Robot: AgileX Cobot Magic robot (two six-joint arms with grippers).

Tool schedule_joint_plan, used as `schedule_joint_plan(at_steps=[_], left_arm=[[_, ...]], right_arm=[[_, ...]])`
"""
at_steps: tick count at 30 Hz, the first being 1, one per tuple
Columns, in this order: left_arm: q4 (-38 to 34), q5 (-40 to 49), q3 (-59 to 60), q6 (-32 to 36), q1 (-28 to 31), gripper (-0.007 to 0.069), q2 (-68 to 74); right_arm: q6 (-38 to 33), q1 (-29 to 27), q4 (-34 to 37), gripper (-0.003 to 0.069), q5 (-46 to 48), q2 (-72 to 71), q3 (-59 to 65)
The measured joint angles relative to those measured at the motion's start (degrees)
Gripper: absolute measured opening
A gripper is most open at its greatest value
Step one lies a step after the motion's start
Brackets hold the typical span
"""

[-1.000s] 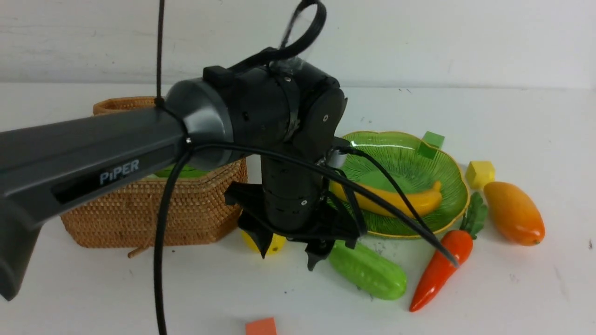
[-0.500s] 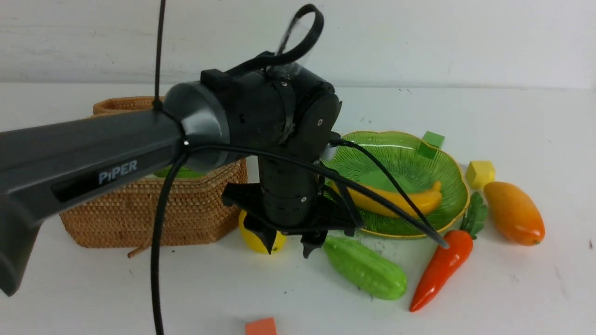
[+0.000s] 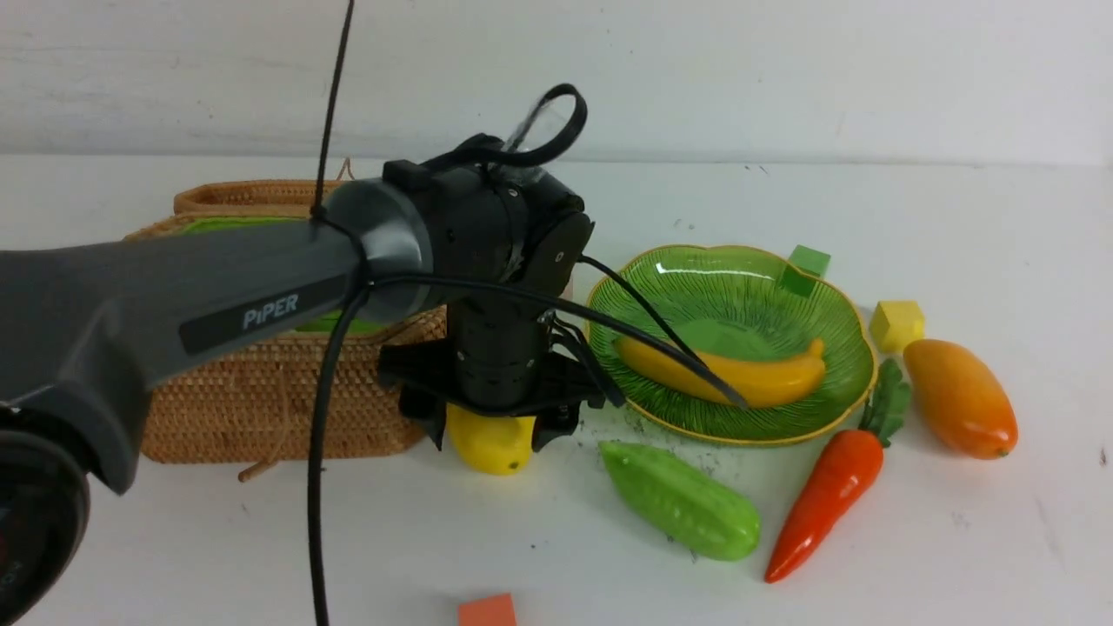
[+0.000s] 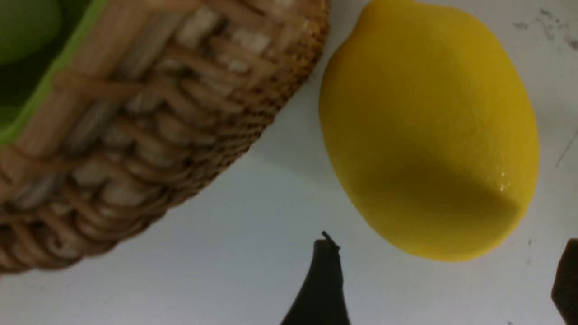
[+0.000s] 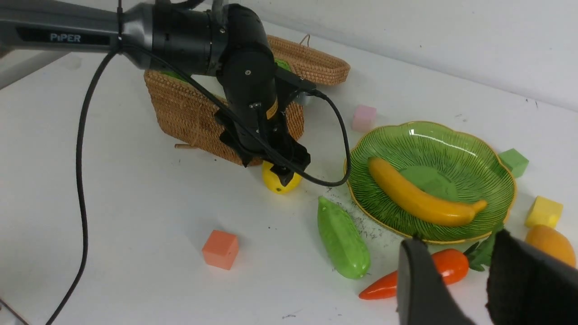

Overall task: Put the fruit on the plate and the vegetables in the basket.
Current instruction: Grab a lemon with your left arm and place it on the plate on the right

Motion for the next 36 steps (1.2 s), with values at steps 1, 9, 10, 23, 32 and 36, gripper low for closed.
schedule_joint_plan(at_steps=[1, 9, 10, 23, 32, 36], left_arm=[[0.1, -0.3, 0.0, -0.2, 0.0, 0.0615, 0.1], [2.2, -5.0, 0.0, -2.2, 0.0, 0.0613, 1.3], [2.3, -5.3, 0.0, -2.4, 0.0, 0.0613, 1.3], [4.2, -6.0, 0.0, -3.7, 0.0, 0.0594, 4.6], [1.6, -5.0, 0.0, -0.7, 0.0, 0.0593, 4.4], [-2.2, -1.4, 0.0, 4.4, 0.0, 0.0593, 3.1]], right_arm=[[0.0, 0.0, 0.0, 0.0237, 0.1, 0.0, 0.0], [0.0, 0.0, 0.0, 0.0237, 2.3, 0.0, 0.0], [0.0, 0.0, 0.0, 0.0237, 2.4, 0.0, 0.0], [-0.6, 0.0, 0.2, 0.0237, 3.0, 0.0, 0.0], [-1.5, 0.0, 0.4, 0.0237, 3.0, 0.0, 0.0], [-1.5, 0.0, 0.4, 0.0237, 3.0, 0.0, 0.0]])
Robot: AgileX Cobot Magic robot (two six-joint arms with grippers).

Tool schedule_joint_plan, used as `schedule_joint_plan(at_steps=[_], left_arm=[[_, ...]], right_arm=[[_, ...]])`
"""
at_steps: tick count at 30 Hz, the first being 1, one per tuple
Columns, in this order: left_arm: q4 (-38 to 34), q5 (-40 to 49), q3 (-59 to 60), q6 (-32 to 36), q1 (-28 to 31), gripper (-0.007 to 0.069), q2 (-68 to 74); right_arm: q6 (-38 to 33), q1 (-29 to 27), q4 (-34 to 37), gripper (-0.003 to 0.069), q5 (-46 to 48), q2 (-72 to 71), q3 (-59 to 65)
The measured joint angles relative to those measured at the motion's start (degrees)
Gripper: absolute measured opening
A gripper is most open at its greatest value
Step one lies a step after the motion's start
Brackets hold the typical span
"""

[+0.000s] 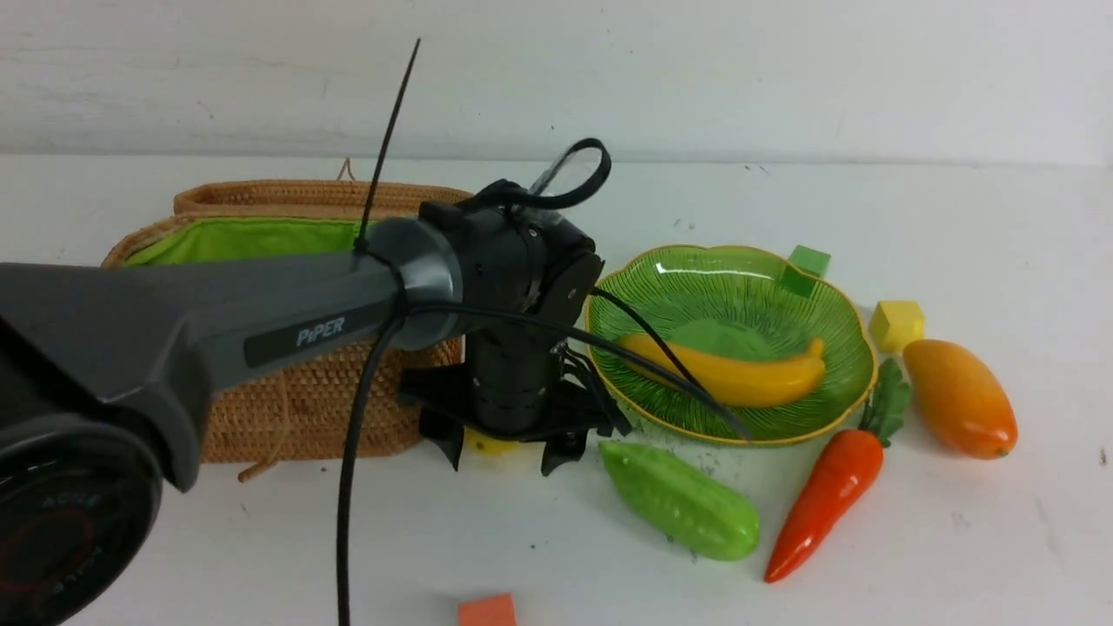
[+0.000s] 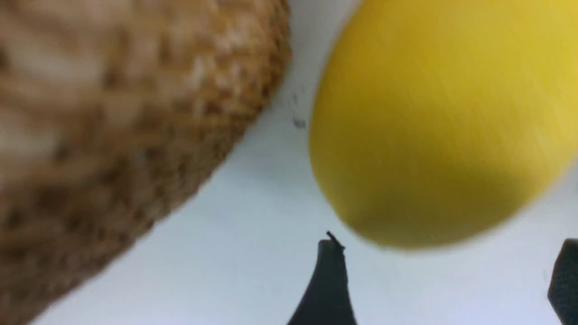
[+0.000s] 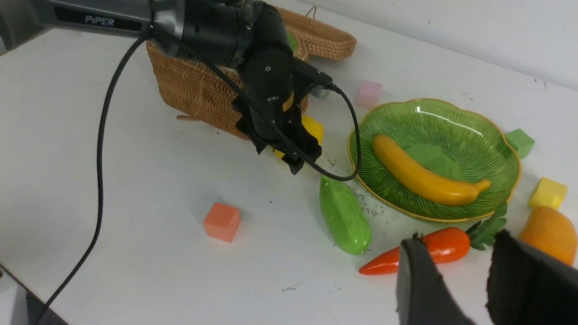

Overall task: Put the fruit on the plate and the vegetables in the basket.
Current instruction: Grab a lemon with your left arm and place it on the plate on the right

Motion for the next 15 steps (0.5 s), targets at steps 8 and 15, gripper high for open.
schedule_joint_plan(at_steps=[8, 15], left_arm=[[-5.3, 7.3, 0.0, 6.5, 0.0, 0.0593, -4.2], [-5.3, 1.5, -0.6, 9.1, 0.0, 0.0592, -6.6]], right_arm=[[0.0, 0.1, 0.0, 0.0237, -0.1, 0.0, 0.0], [0.0, 0.1, -0.2, 0.0237, -0.1, 0.0, 0.0]])
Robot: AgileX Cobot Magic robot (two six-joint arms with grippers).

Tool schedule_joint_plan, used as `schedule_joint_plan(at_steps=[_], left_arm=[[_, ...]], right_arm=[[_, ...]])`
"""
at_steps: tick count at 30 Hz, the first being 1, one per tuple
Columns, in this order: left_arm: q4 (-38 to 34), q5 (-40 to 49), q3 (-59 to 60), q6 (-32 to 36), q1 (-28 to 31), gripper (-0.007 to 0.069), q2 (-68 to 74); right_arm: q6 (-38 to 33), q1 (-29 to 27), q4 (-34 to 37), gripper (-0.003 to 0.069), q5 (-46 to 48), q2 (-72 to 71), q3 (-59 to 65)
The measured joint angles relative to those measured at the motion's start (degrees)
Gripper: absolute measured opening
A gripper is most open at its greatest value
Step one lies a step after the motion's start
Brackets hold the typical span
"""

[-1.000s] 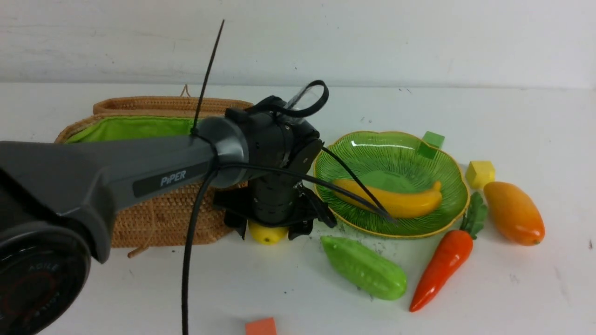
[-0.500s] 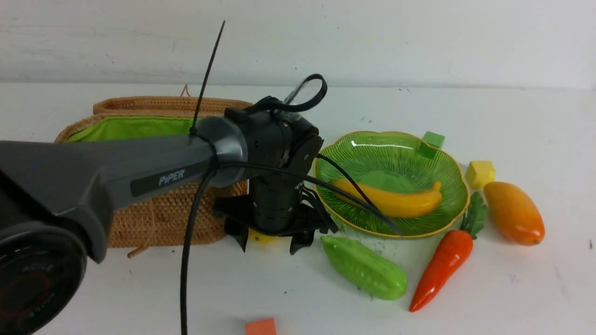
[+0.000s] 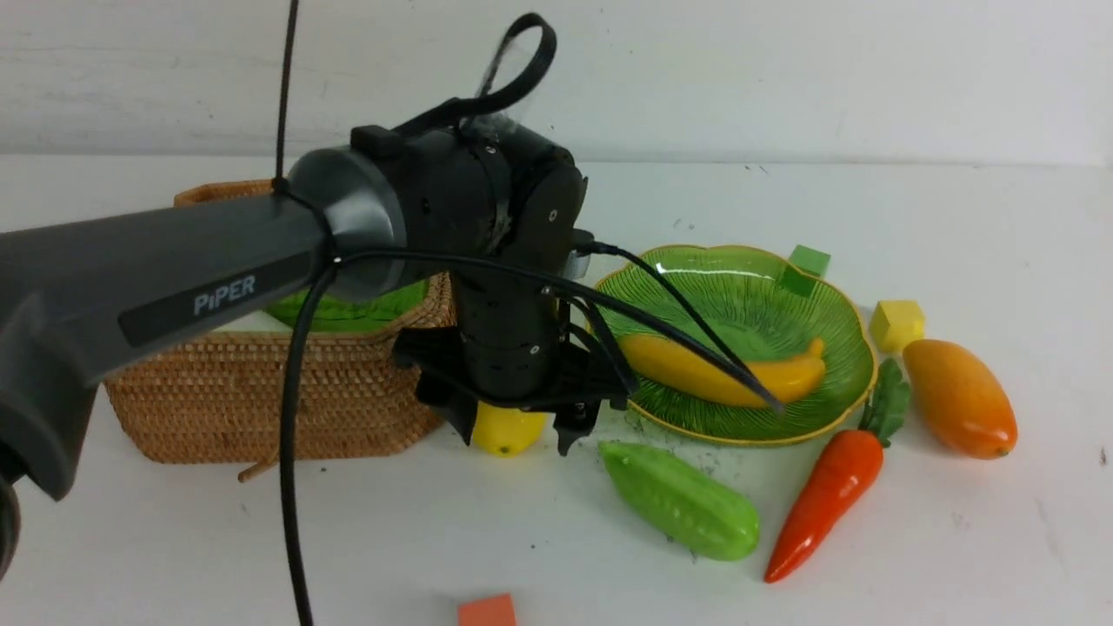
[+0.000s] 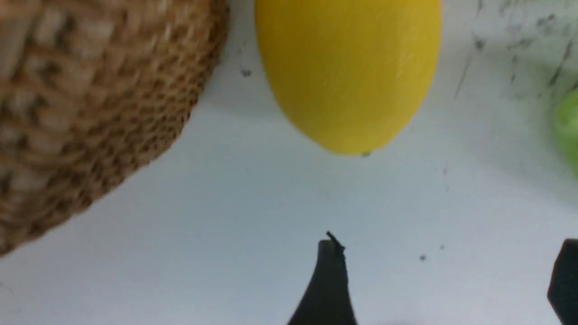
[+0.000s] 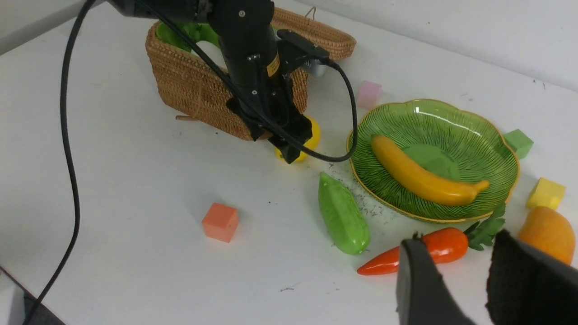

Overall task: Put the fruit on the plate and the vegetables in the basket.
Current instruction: Grab a lemon with your left arm and place it on the plate on the right

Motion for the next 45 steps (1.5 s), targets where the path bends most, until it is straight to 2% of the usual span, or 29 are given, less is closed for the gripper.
schedule_joint_plan(at_steps=[7, 10, 13, 20, 28, 40, 45], left_arm=[[3.9, -7.2, 0.0, -5.0, 0.0, 0.0592, 1.2], [5.4, -8.7, 0.0, -4.2, 0.0, 0.0592, 2.3], [6.2, -8.9, 0.0, -2.0, 0.0, 0.0592, 3.4], [7.1, -8.3, 0.0, -1.4, 0.0, 0.0592, 3.7], [12.5, -8.1, 0.0, -1.3, 0.0, 0.0592, 3.7], [13.0, -10.5, 0.0, -1.3, 0.0, 0.0592, 5.5], [13.1, -10.8, 0.0, -3.4, 0.0, 0.0592, 6.7]], right_arm=[[-0.3, 0.0, -0.2, 0.0237, 0.1, 0.0, 0.0], [-0.8, 0.0, -0.2, 0.0237, 0.4, 0.0, 0.0], [-1.1, 0.0, -0.2, 0.0235, 0.9, 0.0, 0.0], [-1.3, 0.0, -0.2, 0.0235, 1.0, 0.0, 0.0], [-1.5, 0.0, -0.2, 0.0235, 1.0, 0.0, 0.0], [-1.5, 0.0, -0.1, 0.0235, 1.1, 0.0, 0.0], [-1.5, 0.0, -0.1, 0.0235, 1.1, 0.0, 0.0]])
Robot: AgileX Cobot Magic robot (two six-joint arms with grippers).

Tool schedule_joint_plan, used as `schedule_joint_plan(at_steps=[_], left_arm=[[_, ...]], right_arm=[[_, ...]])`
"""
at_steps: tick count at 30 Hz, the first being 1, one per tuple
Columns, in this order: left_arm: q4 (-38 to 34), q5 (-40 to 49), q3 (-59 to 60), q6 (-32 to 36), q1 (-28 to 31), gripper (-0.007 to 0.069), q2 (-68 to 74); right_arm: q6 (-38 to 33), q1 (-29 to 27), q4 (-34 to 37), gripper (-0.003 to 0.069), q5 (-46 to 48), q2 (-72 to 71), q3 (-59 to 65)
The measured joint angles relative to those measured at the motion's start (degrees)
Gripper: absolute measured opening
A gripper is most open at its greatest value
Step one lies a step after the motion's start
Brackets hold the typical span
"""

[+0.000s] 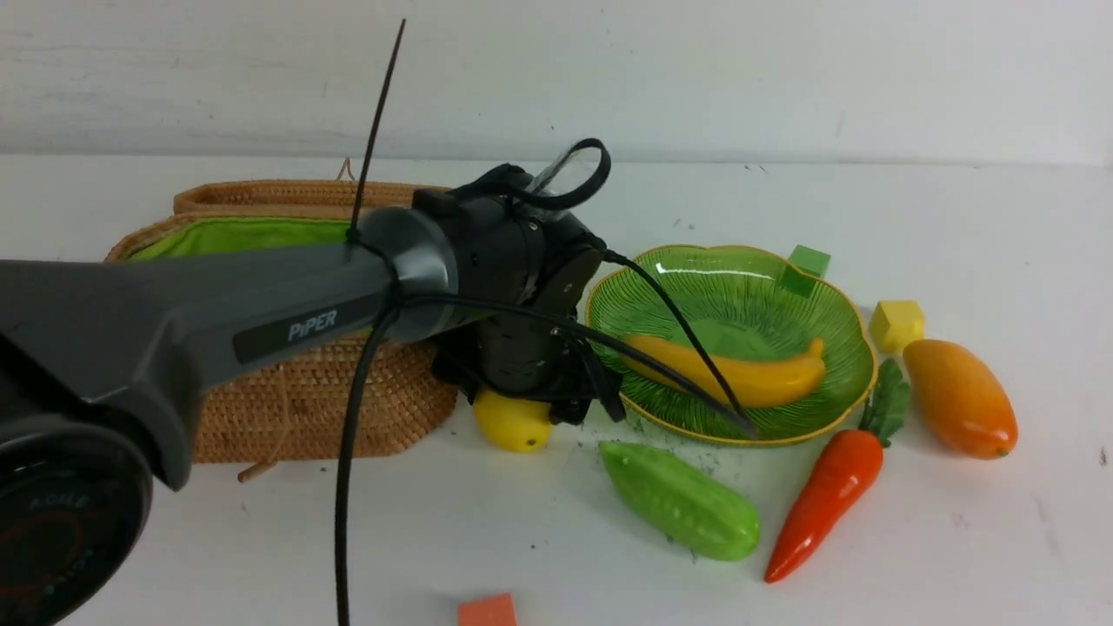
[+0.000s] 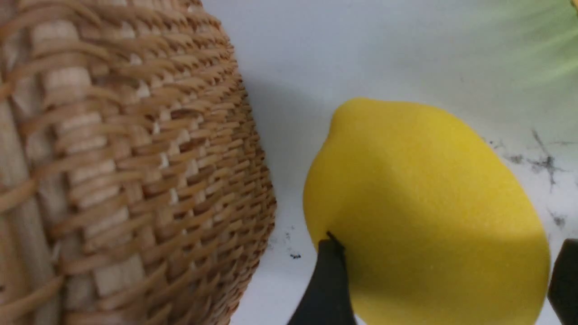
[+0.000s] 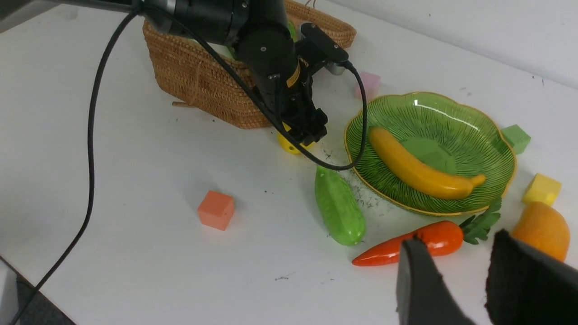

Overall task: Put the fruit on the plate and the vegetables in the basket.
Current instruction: Grab a lemon with your left arm and place it on the plate on the right

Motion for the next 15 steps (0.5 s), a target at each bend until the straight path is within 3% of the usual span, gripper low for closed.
schedule_joint_plan(at_steps=[15], left_arm=[[-1.7, -2.3, -0.1, -0.4, 0.0, 0.0593, 1.1]], right_arm=[[0.0, 0.0, 0.1, 0.0235, 0.1, 0.0, 0.0]])
